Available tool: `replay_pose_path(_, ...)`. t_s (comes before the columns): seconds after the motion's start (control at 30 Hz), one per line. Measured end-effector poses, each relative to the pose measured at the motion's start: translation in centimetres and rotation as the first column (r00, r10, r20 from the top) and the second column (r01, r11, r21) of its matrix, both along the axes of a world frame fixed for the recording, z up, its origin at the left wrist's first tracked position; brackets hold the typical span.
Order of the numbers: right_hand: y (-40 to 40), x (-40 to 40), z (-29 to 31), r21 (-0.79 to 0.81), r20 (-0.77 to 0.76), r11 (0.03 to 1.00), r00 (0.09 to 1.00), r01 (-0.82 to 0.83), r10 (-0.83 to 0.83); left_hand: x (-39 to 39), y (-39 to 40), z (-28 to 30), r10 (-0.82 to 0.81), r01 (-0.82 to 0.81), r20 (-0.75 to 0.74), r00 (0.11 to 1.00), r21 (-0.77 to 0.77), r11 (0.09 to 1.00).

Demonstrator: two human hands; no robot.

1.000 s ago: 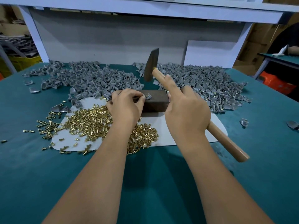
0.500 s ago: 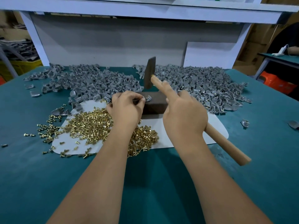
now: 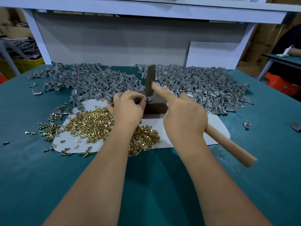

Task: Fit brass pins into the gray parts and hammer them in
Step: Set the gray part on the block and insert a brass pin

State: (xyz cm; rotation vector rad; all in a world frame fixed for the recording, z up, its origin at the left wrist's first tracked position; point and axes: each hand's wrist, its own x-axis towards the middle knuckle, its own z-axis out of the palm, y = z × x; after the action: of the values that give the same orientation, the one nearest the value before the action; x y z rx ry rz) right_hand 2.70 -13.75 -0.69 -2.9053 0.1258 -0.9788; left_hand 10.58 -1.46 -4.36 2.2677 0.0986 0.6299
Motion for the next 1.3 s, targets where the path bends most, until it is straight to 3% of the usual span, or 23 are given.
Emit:
replay_pose_path(0.13,0.1,-0.2,0.0,0.037,0.169,0.999,0.986,0.005,-0.011,0.0,-0.1,0.0,0.008,-0.009,0.014,1.0,0.027,1.0)
replay_pose_path(0.27,-0.2,0.2,-0.3,-0.024,-0.024,1.0,1.0,0.002,-0.003,-0.1,0.0,-0.1,-0.018,0.018,0.023,1.0,-0.004,1.0)
replay_pose_path(0.47,-0.6,0.0,-0.1,0.088,0.14,0.996,0.99,-0.007,-0.005,0.0,-0.1,0.0,0.003,-0.003,0.005,1.0,0.02,1.0)
replay_pose_path(0.63,-0.6,0.0,-0.2,0.095,0.165,0.996,0.986,-0.002,-0.014,-0.1,-0.1,0.0,0.002,-0.002,0.007,1.0,0.027,1.0)
replay_pose_path(0.77,-0.8,0.4,-0.2,0.04,-0.028,0.999,0.999,-0.021,0.022,-0.2,0.0,0.0,-0.022,0.022,0.012,1.0,-0.017,1.0)
replay_pose_path(0.83,-0.8,0.3,0.0,0.051,-0.048,0.999,0.999,-0.003,0.005,-0.2,0.0,-0.1,-0.023,0.023,0.007,1.0,-0.018,1.0)
replay_pose_path(1.03,-0.8,-0.1,0.2,0.137,0.235,0.99,0.972,-0.044,0.011,-0.2,-0.1,-0.1,0.007,-0.008,0.021,1.0,0.034,0.999)
replay_pose_path(1.17,-0.8,0.5,0.2,0.045,-0.048,0.999,0.999,-0.019,0.021,-0.3,0.0,0.0,-0.012,0.012,0.011,1.0,-0.008,1.0)
replay_pose_path(1.3,-1.1,0.7,0.1,0.107,-0.078,0.994,0.997,0.019,-0.011,-0.5,0.0,0.1,-0.025,0.025,-0.018,1.0,-0.004,1.0)
